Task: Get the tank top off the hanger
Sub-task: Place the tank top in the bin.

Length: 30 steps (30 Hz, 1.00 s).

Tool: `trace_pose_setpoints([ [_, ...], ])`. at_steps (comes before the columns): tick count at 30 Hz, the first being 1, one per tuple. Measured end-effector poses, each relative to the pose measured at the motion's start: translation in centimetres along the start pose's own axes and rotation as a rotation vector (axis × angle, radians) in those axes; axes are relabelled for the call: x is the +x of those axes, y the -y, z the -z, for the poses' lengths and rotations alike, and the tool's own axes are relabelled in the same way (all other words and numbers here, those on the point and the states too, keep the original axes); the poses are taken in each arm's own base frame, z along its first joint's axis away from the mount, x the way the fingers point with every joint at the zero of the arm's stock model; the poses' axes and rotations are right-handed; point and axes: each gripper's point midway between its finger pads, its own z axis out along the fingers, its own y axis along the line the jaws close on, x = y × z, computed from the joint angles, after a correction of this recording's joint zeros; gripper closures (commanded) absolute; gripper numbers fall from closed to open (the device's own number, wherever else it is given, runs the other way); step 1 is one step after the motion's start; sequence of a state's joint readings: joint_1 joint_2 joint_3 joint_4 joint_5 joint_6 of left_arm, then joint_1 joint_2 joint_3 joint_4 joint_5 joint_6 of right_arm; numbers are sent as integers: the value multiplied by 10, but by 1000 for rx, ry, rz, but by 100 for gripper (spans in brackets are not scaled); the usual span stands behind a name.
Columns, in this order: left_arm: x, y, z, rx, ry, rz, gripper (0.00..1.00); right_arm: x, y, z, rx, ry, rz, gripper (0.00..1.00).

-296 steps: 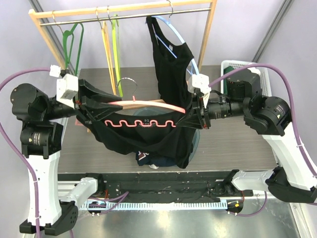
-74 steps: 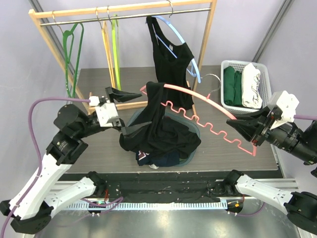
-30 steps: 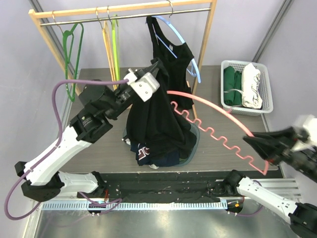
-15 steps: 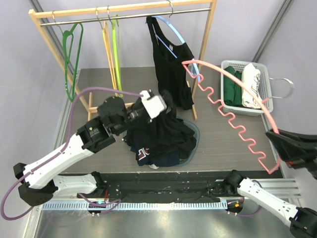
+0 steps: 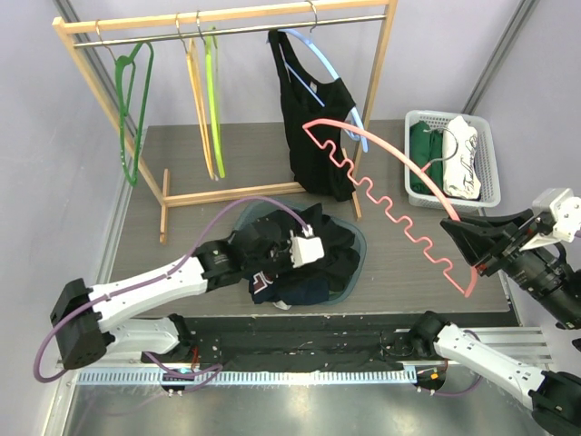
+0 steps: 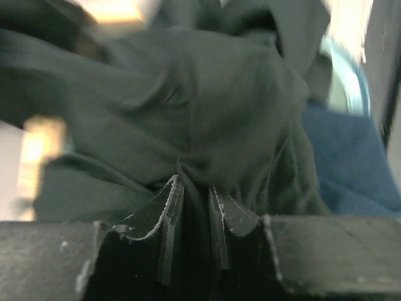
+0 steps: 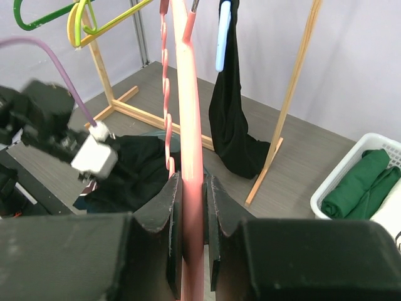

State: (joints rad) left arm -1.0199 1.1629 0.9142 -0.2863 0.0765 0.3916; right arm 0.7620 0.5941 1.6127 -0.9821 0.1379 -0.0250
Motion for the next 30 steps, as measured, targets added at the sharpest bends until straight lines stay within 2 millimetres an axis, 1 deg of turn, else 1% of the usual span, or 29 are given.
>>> trace_pose_setpoints([
  [2,30,17,-10,48,-68,17,78,1,0,-4,2,2,7,99],
  [4,51,28,-18,82,-118,32,81,1,0,-7,2,-1,16,99],
  [5,57,32,-21,94,-134,37,82,0,0,-9,3,-3,20,99],
  [7,60,35,-27,107,-135,42,81,-1,-1,-16,2,-7,28,99],
  [10,61,39,-31,112,-110,48,68,0,-4,-31,-5,-29,34,99],
  [11,62,40,-32,111,-106,54,53,0,-5,-36,-6,-36,36,99],
  [13,64,41,-35,107,-96,64,37,1,-7,-48,-12,-55,41,99],
  [14,65,42,-37,107,-87,68,15,2,-8,-55,-14,-64,42,99],
  [15,66,43,-38,105,-81,70,1,2,-10,-61,-17,-72,44,99],
  [18,65,41,-40,94,-70,72,0,1,-14,-81,-25,-106,50,99],
  [20,63,38,-39,83,-77,77,0,-3,-16,-96,-27,-127,54,99],
  [22,61,34,-36,73,-107,84,0,-8,-18,-113,-28,-144,61,99],
  [24,54,28,-30,65,-128,89,0,-14,-20,-128,-28,-157,67,99],
  [27,35,15,-16,34,-136,99,0,-20,-23,-149,-28,-180,73,99],
  [30,14,3,3,12,-128,94,0,-25,-24,-173,-17,-209,81,99],
])
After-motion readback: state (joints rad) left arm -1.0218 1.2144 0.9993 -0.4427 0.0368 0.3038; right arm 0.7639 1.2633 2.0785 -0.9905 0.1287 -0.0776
